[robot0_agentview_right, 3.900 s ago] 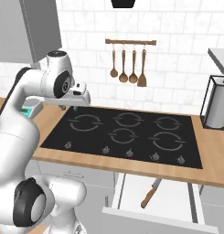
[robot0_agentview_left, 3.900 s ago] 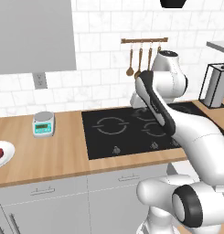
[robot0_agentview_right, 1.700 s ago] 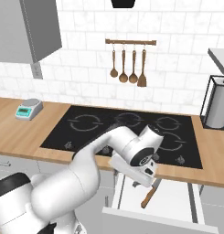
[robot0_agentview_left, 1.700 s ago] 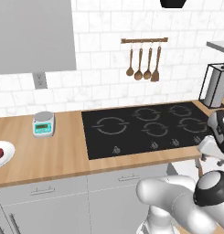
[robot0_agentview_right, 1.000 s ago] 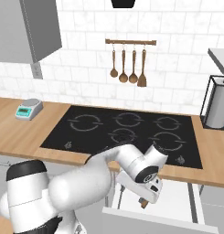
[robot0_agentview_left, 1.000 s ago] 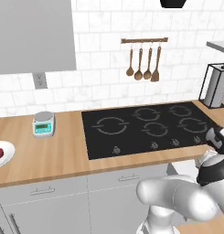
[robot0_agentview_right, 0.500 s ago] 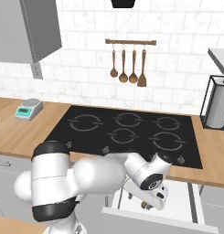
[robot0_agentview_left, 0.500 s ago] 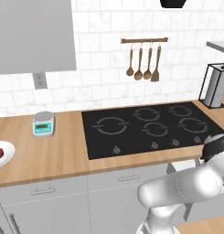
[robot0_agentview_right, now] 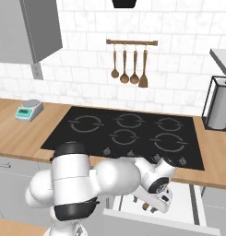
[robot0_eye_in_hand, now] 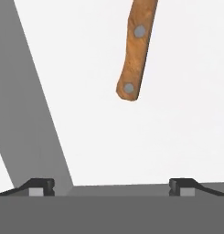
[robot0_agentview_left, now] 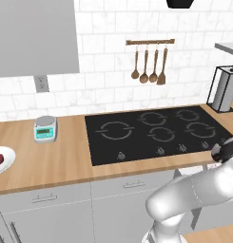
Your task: Pick up the knife from the drawer and place it on the cutting board. Then place the meat from the plate to the cutting board.
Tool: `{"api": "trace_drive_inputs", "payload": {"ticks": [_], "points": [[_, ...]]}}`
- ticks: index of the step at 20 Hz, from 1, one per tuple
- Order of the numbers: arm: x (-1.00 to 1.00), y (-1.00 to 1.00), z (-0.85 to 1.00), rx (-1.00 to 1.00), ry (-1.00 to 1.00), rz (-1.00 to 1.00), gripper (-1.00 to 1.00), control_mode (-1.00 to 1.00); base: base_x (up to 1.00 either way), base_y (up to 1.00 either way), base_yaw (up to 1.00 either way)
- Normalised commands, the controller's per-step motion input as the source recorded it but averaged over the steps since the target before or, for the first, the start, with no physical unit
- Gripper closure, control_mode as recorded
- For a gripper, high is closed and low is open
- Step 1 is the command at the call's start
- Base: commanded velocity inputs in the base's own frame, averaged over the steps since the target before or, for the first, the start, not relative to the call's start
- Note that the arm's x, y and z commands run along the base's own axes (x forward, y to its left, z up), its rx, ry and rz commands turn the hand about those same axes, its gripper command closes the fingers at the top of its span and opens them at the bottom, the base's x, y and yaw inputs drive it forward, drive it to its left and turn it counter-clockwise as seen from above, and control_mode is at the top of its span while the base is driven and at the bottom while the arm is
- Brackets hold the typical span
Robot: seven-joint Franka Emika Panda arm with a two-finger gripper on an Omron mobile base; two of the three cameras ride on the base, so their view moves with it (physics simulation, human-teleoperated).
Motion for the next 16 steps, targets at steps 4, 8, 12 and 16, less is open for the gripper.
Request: {"api": "trace_drive_inputs", "payload": {"ticks": [4, 8, 12, 16], "points": [[0.00, -0.01, -0.43, 0.00, 0.05, 0.04, -1.00, -1.00, 0.00, 0.00, 0.00], [-0.12, -0.07, -0.52, 0.00, 0.04, 0.04, -1.00, -1.00, 0.00, 0.00, 0.00], [-0.65, 0.00, -0.41, 0.00, 0.04, 0.05, -1.00, -1.00, 0.00, 0.00, 0.00], [-1.00, 0.00, -0.08, 0.03, 0.11, 0.04, -1.00, -1.00, 0.00, 0.00, 0.00]]}}
